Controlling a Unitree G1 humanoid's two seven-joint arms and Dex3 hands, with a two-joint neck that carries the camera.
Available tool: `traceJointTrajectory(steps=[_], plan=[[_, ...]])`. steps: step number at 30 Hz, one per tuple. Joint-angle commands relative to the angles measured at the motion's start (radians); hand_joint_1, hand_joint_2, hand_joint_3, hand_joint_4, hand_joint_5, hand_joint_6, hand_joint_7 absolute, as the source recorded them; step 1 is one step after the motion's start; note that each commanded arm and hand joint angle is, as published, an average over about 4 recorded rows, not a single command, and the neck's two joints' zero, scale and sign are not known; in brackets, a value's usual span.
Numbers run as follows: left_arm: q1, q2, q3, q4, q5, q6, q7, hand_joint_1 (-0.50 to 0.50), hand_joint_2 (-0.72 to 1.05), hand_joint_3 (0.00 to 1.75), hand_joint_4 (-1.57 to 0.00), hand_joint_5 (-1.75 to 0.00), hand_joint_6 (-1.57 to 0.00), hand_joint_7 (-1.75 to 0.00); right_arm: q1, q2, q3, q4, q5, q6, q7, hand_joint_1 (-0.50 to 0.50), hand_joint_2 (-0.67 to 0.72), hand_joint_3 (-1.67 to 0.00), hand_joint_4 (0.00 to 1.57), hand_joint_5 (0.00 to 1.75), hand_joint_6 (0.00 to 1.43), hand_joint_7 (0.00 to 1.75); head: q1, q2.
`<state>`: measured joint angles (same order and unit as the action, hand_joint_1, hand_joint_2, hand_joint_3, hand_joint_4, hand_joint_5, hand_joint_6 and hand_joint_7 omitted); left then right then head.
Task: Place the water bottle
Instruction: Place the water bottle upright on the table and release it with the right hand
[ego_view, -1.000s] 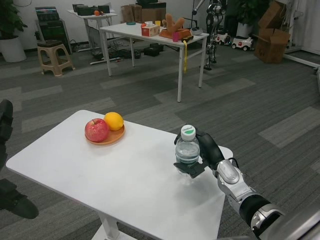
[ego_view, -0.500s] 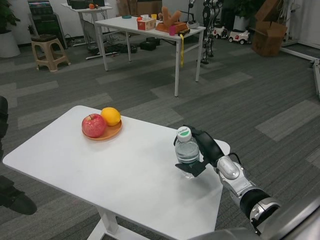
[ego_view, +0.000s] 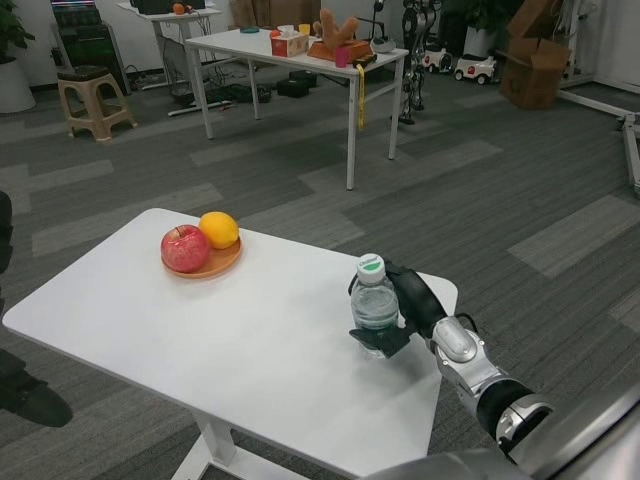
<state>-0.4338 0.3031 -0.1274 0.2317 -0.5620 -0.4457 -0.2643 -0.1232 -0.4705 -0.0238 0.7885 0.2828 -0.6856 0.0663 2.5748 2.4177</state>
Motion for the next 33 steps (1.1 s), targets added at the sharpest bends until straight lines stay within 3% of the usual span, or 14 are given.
traceJointTrajectory(steps=[1, 6, 9, 13, 15, 18, 20, 29, 33], plan=[[-0.008, 0.005, 0.004, 0.006, -0.007, 0.002, -0.001, -0.48, -0.72, 0.09, 0.0, 0.0, 0.0, 0.0, -0.001, 0.016, 0.0, 0.018, 0.01, -0.012, -0.002, -0.42, -0.6, -1.19, 1.03, 1.45, 0.91, 1.54, -0.001, -0.002], [-0.008, 0.005, 0.003, 0.006, -0.007, 0.002, -0.002, -0.48, -0.68, 0.09, 0.0, 0.0, 0.0, 0.0, 0.001, 0.022, -0.001, 0.031, 0.01, -0.014, -0.002, -0.42, -0.6, -1.19, 1.03, 1.45, 0.91, 1.61, 0.001, -0.005], [-0.006, 0.005, 0.003, 0.006, -0.006, 0.002, -0.002, -0.48, -0.68, 0.09, 0.0, 0.0, 0.0, 0.0, 0.003, 0.026, -0.001, 0.04, 0.01, -0.015, -0.003, -0.42, -0.6, -1.19, 0.99, 1.45, 0.82, 1.61, 0.001, -0.005], [-0.005, 0.005, 0.003, 0.006, -0.006, 0.002, -0.003, -0.48, -0.72, 0.09, 0.0, 0.0, 0.0, 0.0, 0.007, 0.031, -0.001, 0.049, 0.016, -0.015, -0.002, -0.42, -0.6, -1.21, 0.83, 1.65, 0.51, 1.68, 0.0, -0.006], [-0.005, 0.005, 0.003, 0.006, -0.007, 0.002, -0.003, -0.48, -0.72, 0.09, 0.0, 0.0, 0.0, 0.0, 0.01, 0.032, -0.001, 0.051, 0.026, -0.015, -0.002, -0.42, -0.6, -1.25, 0.74, 1.65, 0.41, 1.68, -0.002, -0.008], [-0.005, 0.005, 0.003, 0.006, -0.007, 0.003, -0.003, -0.48, -0.68, 0.09, 0.0, 0.0, 0.0, 0.0, 0.013, 0.032, -0.001, 0.052, 0.037, -0.015, -0.002, -0.42, -0.6, -1.27, 0.46, 1.65, 0.27, 1.62, -0.002, -0.008], [-0.005, 0.005, 0.003, 0.006, -0.007, 0.004, -0.002, -0.48, -0.68, 0.09, 0.0, 0.0, 0.0, 0.0, 0.015, 0.032, -0.001, 0.052, 0.041, -0.014, -0.002, -0.42, -0.6, -1.27, 0.34, 1.55, 0.21, 1.57, -0.002, -0.009], [-0.005, 0.005, 0.003, 0.006, -0.007, 0.004, -0.003, -0.48, -0.72, 0.09, 0.0, 0.0, 0.0, 0.0, 0.024, 0.032, -0.001, 0.052, 0.052, -0.013, -0.002, -0.42, -0.54, -1.27, 0.16, 1.02, 0.07, 1.26, -0.004, -0.012], [-0.005, 0.007, 0.003, 0.006, -0.007, 0.004, -0.003, -0.48, -0.72, 0.09, 0.0, 0.0, 0.0, 0.0, 0.028, 0.031, -0.005, 0.052, 0.052, -0.012, -0.001, -0.42, -0.51, -1.51, 0.06, 0.46, 0.02, 0.98, -0.004, -0.012]])
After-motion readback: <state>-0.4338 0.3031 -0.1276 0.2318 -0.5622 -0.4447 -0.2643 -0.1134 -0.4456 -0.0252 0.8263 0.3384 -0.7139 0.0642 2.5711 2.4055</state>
